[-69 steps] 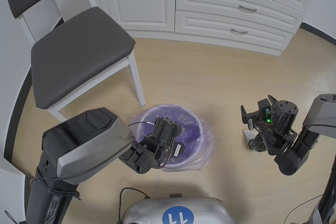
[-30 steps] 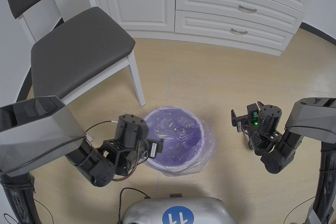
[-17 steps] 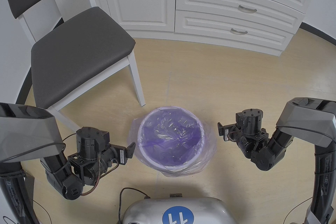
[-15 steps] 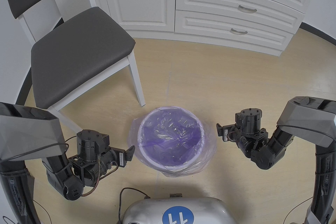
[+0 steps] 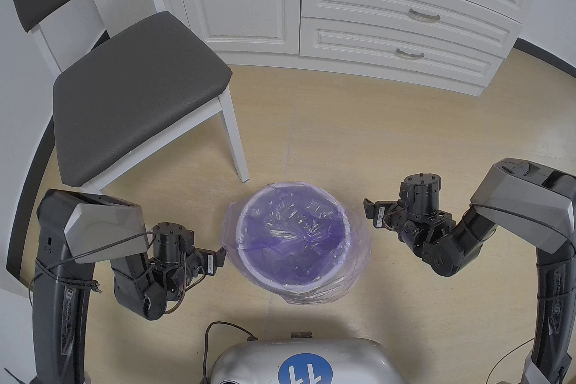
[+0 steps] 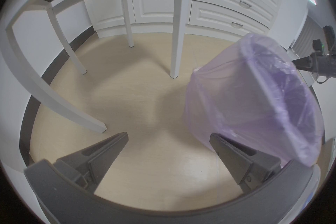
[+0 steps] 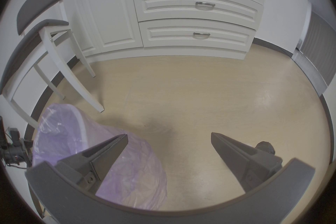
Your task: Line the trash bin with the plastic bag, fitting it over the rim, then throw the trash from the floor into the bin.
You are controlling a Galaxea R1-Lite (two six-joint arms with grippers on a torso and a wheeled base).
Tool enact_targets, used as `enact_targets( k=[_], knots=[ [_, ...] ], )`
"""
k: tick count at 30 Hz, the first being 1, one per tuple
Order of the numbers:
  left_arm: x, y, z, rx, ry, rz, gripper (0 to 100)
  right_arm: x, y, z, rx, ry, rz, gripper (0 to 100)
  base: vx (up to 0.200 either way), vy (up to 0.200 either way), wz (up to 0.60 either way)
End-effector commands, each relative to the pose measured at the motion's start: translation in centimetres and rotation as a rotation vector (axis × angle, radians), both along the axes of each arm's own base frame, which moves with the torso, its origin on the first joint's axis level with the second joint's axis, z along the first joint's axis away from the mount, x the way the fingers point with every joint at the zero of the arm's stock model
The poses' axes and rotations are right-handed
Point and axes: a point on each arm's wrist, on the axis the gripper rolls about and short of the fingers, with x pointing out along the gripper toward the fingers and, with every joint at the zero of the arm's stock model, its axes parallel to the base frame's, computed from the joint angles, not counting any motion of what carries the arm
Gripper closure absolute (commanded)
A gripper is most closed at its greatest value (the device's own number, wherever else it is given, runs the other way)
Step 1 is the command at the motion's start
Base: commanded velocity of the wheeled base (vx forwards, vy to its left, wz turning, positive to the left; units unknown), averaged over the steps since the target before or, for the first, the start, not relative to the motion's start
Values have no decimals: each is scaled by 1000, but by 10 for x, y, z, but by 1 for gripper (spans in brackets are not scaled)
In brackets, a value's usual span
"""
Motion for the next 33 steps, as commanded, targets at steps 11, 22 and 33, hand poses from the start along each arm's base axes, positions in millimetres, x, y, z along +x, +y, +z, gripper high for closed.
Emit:
enact_targets(
  k=[11,22,33],
  knots=[
    [71,-1,-27,0,-1,40,0,31,20,-54,140,41,-13,0,0,0,0],
    [72,-2,-27,-12,29,2,0,29,31,-81,176,97,20,0,0,0,0],
    [54,38,30,20,-12,-29,0,31,32,-90,187,105,16,0,0,0,0]
  ],
)
